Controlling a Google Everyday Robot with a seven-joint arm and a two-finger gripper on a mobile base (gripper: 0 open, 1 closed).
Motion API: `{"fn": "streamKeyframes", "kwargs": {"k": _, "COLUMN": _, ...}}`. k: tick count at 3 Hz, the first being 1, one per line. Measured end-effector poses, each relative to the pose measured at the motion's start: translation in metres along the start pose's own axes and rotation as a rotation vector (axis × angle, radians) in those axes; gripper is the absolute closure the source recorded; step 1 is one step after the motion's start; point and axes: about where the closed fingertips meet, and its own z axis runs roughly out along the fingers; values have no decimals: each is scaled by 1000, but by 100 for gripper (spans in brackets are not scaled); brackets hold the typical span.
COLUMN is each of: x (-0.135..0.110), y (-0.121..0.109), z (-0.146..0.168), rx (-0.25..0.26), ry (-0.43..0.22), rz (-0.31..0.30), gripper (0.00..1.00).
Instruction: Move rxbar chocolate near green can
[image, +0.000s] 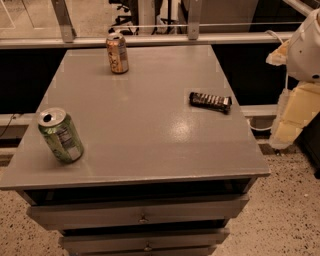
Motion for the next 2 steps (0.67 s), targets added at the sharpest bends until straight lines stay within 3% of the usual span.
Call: {"fn": "streamKeyframes", "kwargs": {"k": 2, "x": 3, "y": -14, "z": 16, "rx": 8, "ry": -35, "rz": 20, "gripper": 0}}
